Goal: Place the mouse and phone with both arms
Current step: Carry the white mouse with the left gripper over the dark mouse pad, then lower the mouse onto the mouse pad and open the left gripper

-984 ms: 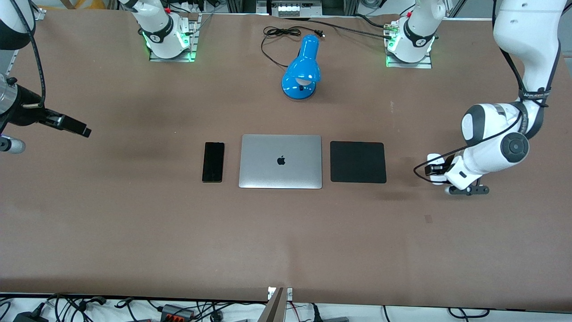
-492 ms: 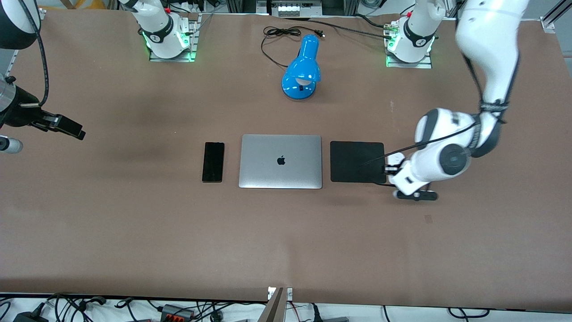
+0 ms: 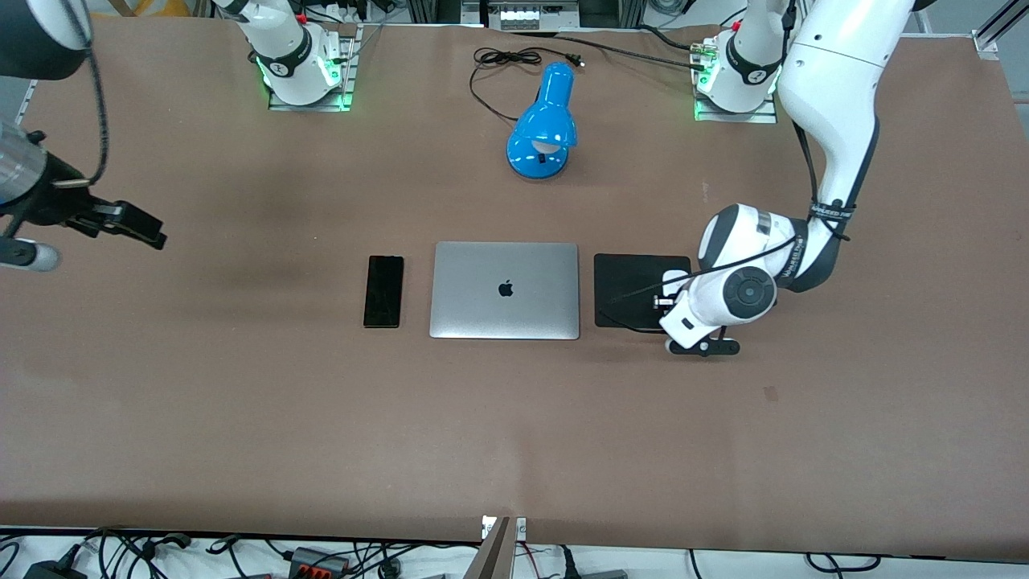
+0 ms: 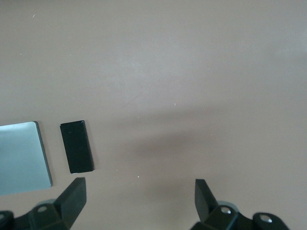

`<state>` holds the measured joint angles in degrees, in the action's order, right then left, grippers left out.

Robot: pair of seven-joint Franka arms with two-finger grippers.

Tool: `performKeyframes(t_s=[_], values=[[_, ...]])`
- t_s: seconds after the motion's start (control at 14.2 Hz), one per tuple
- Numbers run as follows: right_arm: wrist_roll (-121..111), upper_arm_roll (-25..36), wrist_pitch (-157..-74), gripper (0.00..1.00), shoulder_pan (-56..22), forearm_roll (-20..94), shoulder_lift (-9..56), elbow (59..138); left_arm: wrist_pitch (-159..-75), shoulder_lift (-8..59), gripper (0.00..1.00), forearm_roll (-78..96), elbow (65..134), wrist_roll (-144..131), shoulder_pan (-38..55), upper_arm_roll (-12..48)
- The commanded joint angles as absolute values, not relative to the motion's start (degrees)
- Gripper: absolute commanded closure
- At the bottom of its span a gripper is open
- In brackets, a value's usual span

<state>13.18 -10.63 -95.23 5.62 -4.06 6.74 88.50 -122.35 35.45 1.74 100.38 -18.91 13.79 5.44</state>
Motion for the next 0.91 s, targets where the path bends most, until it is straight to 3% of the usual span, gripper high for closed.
performKeyframes(t_s=[0.0, 0.49, 0.56, 0.63, 0.7, 0.77, 0.84], values=[[12.7, -9.8, -96.2, 0.0, 3.6, -6.5, 5.6, 89.0, -124.9, 37.6, 0.65, 1.2, 99.6, -21.9, 15.5, 5.3], [5.4, 0.2, -97.5, 0.0, 0.8, -4.1, 5.4, 91.0, -125.8, 38.5, 0.66, 1.2, 99.8, -25.3, 17.6, 5.2], [5.1, 1.3, -97.4, 0.0, 0.8, -2.3, 4.8, 91.2, -125.8, 38.5, 0.59, 1.2, 100.2, -25.3, 17.6, 5.3], [4.9, 1.8, -97.4, 0.0, 0.8, -1.8, 4.7, 91.3, -125.8, 38.5, 0.37, 1.2, 100.4, -25.2, 17.4, 5.3], [4.8, 1.8, -97.3, 0.0, 0.8, -1.8, 4.7, 91.2, -125.8, 38.4, 0.07, 1.2, 100.4, -25.2, 17.2, 5.2], [4.8, 1.7, -96.9, 0.0, 0.7, -1.7, 4.7, 91.0, -125.3, 38.4, 0.0, 1.1, 100.3, -25.0, 17.3, 5.2], [5.1, 1.5, -96.7, 0.0, 0.7, -1.6, 4.7, 91.0, -125.3, 38.4, 0.0, 1.1, 100.3, -24.9, 17.4, 5.2]])
